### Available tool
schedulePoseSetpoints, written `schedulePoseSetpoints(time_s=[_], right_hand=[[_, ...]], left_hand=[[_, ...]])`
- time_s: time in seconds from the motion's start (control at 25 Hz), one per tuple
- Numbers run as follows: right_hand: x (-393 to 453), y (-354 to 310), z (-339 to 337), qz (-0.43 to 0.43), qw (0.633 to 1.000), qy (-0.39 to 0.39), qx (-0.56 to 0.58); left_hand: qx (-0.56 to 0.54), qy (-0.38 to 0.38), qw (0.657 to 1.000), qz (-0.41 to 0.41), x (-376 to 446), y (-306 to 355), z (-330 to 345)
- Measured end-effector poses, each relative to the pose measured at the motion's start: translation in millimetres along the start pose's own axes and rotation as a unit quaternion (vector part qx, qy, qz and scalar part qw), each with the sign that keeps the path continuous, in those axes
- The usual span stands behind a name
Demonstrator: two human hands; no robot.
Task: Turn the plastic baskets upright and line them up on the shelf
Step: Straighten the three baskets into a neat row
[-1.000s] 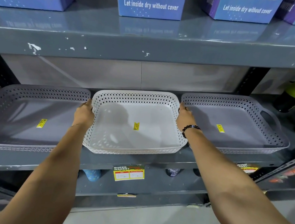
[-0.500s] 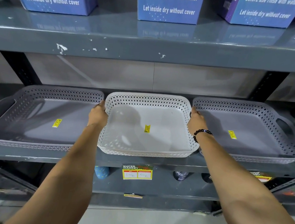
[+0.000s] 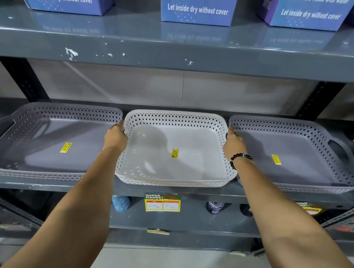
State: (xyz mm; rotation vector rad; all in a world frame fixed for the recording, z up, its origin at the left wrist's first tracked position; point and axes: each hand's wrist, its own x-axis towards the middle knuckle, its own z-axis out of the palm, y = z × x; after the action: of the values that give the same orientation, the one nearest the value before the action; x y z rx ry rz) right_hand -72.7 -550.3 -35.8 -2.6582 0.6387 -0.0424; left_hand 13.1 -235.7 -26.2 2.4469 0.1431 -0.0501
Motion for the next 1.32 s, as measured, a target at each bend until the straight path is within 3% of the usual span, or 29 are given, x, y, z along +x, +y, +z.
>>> schedulePoseSetpoints(time_s=[1.32], right_hand=[[-23, -1, -10, -0.019, 1.0, 0.006, 0.005]], left_hand=[[0.015, 0.006, 1.0, 0.008, -1, -6, 4]])
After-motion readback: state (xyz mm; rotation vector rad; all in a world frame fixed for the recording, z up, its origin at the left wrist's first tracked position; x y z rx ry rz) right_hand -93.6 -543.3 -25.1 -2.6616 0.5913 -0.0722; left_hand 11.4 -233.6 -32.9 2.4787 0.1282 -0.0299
